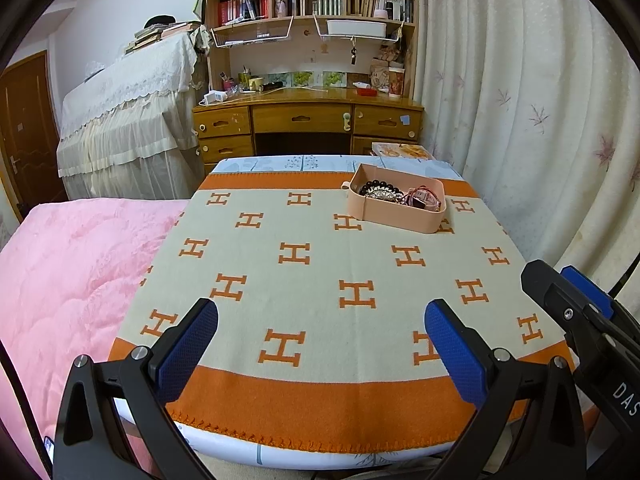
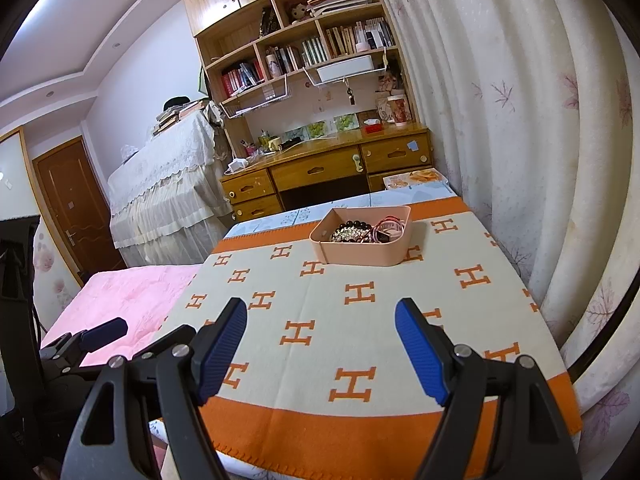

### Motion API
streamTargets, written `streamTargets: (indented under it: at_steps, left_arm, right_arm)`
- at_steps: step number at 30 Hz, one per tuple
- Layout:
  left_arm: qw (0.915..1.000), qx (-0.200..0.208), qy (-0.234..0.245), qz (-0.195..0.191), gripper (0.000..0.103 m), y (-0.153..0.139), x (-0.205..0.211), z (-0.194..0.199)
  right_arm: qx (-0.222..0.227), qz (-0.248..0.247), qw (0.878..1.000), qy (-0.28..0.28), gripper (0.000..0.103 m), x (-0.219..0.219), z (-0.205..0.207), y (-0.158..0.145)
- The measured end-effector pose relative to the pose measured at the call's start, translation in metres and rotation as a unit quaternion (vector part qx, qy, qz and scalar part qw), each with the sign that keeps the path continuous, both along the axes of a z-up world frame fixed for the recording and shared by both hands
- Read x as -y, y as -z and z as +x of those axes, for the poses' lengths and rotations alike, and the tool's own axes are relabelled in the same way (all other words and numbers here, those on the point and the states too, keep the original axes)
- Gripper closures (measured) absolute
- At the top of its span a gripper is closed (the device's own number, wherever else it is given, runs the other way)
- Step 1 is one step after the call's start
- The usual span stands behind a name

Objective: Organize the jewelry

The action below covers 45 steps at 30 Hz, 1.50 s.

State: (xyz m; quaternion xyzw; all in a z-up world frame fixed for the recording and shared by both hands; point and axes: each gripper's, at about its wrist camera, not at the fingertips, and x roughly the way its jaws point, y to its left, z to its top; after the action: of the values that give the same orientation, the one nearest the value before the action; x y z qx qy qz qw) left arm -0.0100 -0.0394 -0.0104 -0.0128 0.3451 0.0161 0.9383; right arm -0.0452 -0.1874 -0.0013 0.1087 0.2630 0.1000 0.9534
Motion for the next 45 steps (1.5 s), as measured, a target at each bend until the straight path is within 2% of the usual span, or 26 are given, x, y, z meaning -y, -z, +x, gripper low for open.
streamTargets:
  at_steps: [45]
  left_arm:
    - [0.9999, -0.016, -0.002, -0.006, 0.001, 0.0043, -0.003, 0.006]
  right_arm:
    - [-0.013, 0.003, 1.0, -0.003, 0.026, -0.0042, 0.007, 0.0054]
